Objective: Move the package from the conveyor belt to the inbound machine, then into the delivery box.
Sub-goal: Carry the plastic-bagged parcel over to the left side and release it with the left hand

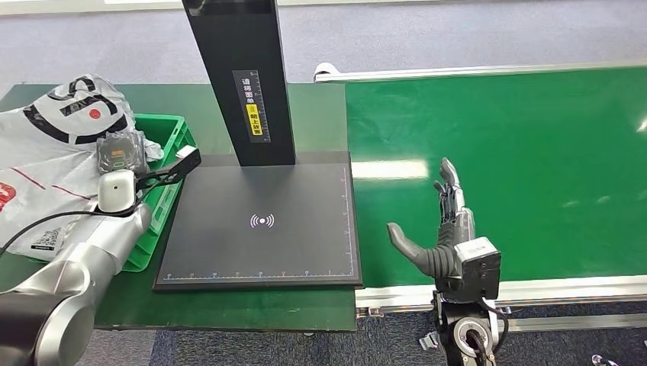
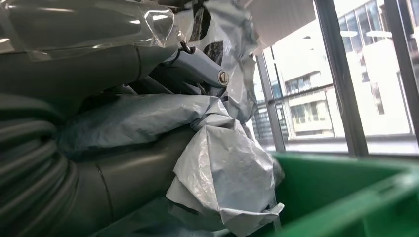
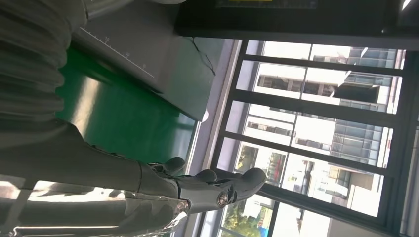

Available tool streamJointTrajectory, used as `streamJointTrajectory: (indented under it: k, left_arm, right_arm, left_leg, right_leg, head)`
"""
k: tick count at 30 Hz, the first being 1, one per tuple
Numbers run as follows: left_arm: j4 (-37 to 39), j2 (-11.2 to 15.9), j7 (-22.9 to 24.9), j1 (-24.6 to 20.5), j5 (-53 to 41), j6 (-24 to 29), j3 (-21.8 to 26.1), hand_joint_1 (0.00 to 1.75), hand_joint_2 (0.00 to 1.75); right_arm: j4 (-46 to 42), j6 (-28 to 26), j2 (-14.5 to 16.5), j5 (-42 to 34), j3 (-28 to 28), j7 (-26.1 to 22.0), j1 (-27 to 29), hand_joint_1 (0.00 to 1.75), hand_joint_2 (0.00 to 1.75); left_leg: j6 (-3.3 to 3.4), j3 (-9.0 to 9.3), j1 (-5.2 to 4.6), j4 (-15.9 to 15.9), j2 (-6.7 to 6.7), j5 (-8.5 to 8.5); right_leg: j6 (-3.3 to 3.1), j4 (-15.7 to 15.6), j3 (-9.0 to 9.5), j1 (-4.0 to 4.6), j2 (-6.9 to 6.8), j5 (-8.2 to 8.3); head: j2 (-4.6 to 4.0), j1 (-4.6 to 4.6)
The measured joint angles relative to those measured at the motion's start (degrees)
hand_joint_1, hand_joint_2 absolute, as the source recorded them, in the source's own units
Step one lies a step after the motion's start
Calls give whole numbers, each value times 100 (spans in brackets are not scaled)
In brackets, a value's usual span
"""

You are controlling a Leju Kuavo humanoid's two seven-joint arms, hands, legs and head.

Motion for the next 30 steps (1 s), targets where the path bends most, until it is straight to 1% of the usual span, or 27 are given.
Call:
streamJointTrajectory:
  k: [8, 9, 12, 13, 18, 29, 30]
  left_arm:
    - [192, -14, 183, 103, 30, -231, 151, 175, 175]
    - [210, -7, 199, 111, 33, -252, 172, 155, 175]
    - [253, 19, 227, 127, 62, -273, 250, 53, 175]
    - [262, 30, 225, 134, 98, -238, 289, 38, 175]
    - [271, 61, 140, 228, 284, 103, 522, 38, 175]
    - [271, 88, 131, 309, 300, 134, 689, 38, 175]
    - [271, 88, 131, 313, 300, 134, 695, 29, 175]
  right_arm:
    - [45, 61, -13, -17, 66, 0, -107, 0, 175]
    - [54, 69, -20, -22, 73, 0, -118, 0, 175]
    - [79, 97, -38, -43, 84, 0, -136, 0, 175]
    - [86, 104, -43, -48, 88, 0, -138, 0, 175]
    - [110, 109, -56, -68, 106, 0, -143, 0, 175]
    - [117, 109, -74, -68, 122, 0, -146, 0, 175]
    - [117, 109, -74, -68, 123, 0, -146, 0, 175]
  left_leg:
    - [0, 0, 0, -1, 1, 0]
    - [0, 0, 0, -1, 1, 0]
    - [0, 0, 0, -1, 2, 0]
    - [0, 0, 0, -2, 3, 0]
    - [0, 1, 0, -2, 3, 0]
    - [0, 1, 0, -2, 4, 0]
    - [0, 1, 0, -2, 4, 0]
  right_leg:
    - [0, 0, 1, 0, 0, 0]
    - [0, 0, 1, 0, 1, 0]
    - [0, 1, 2, 1, 1, 0]
    - [0, 1, 2, 1, 1, 0]
    - [-1, 1, 1, 1, 2, -1]
    - [-1, 1, 1, 1, 2, -1]
    - [-1, 1, 1, 1, 2, -1]
  head:
    - [0, -1]
    - [0, -1]
    - [0, 0]
    - [0, 0]
    - [0, 0]
    - [0, 0]
    - [0, 0]
